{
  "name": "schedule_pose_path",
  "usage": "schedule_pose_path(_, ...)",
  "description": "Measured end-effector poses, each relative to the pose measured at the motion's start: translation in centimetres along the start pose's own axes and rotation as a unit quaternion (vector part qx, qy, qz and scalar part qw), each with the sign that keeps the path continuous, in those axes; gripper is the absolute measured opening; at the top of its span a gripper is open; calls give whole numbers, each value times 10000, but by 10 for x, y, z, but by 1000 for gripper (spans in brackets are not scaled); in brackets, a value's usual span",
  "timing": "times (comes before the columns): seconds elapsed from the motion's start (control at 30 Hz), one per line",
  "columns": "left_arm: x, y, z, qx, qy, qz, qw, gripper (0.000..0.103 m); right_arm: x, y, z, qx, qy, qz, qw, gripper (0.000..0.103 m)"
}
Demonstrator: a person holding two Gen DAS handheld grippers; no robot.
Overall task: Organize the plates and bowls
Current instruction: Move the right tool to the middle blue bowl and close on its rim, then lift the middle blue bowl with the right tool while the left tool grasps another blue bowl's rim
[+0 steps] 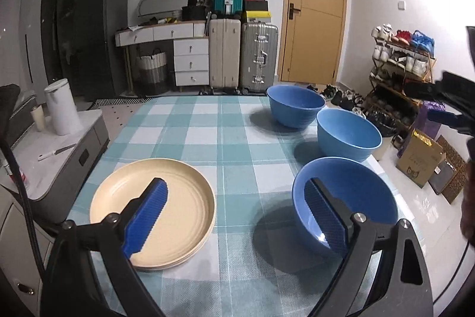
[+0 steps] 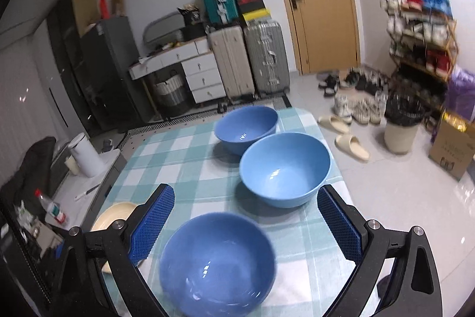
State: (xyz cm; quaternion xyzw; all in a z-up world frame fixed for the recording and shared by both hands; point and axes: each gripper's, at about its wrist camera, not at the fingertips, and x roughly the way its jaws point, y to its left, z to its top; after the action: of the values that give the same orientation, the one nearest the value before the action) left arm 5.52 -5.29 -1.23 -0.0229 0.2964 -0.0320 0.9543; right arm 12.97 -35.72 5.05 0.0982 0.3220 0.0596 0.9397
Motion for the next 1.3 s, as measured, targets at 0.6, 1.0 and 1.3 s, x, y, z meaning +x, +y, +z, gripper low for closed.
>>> schedule_pose_path(0.6, 98, -24, 72, 207, 1098, -595, 9920, 94, 163, -126, 69, 577, 1299, -330, 9893, 76)
schedule_pose_path(1.0, 143, -37, 71, 290, 1593, -541, 9853, 94, 256, -155, 41, 798, 2194, -210, 9721, 54)
schedule_pose_path(1.3, 154, -27, 65, -62, 1772, -551, 9826, 94, 272, -147, 28, 663, 2539, -140, 9649, 25)
